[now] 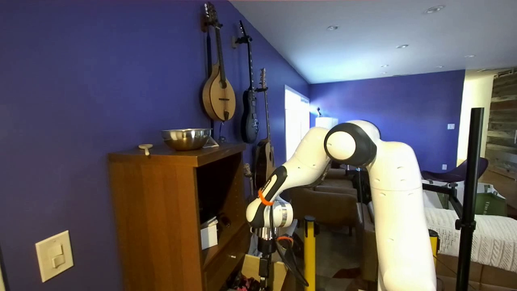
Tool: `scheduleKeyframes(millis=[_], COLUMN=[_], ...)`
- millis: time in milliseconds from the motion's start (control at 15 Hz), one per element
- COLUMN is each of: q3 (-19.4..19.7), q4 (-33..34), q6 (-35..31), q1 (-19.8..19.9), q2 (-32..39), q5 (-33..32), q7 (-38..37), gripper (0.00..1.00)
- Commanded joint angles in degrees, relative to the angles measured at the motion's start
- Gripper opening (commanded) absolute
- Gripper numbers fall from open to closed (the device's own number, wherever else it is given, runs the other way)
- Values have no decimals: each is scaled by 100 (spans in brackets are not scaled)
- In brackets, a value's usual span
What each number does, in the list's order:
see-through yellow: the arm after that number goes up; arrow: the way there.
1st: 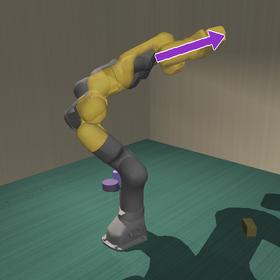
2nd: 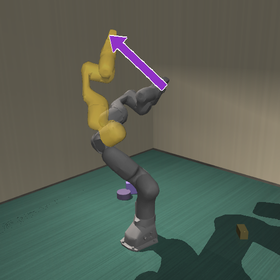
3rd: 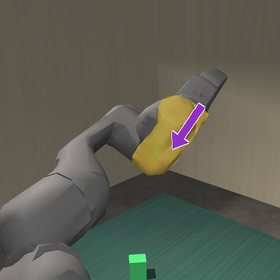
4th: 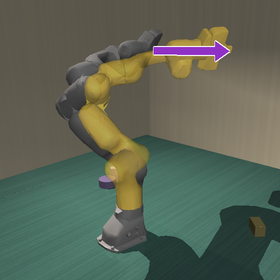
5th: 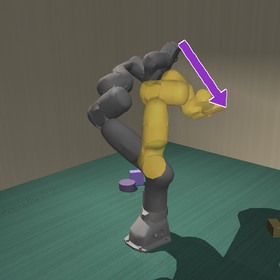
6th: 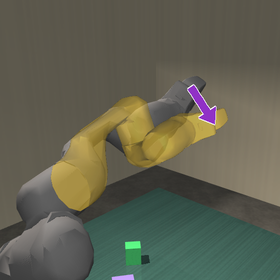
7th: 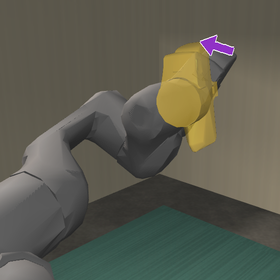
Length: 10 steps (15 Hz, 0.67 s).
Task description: Pick up a brown and beige bag from the open drawer and put it on top of the chest of drawers
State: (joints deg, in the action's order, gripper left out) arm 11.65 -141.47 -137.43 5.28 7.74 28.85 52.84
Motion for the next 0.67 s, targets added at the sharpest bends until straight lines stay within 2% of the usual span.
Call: scheduleKeyframes(millis=[0,67,267,533,600], q3=[-258,-338,-684,-1174,-1058], q4=[26,67,215,375,449], q6=[-5,-104,-1036,-2398,-2628], q1=[251,264,297,488,316], q2=[34,142,747,1452,1615], q5=[-63,93,474,419,593], q7=[-47,73,297,160,284], gripper=[100,100,100,100,100])
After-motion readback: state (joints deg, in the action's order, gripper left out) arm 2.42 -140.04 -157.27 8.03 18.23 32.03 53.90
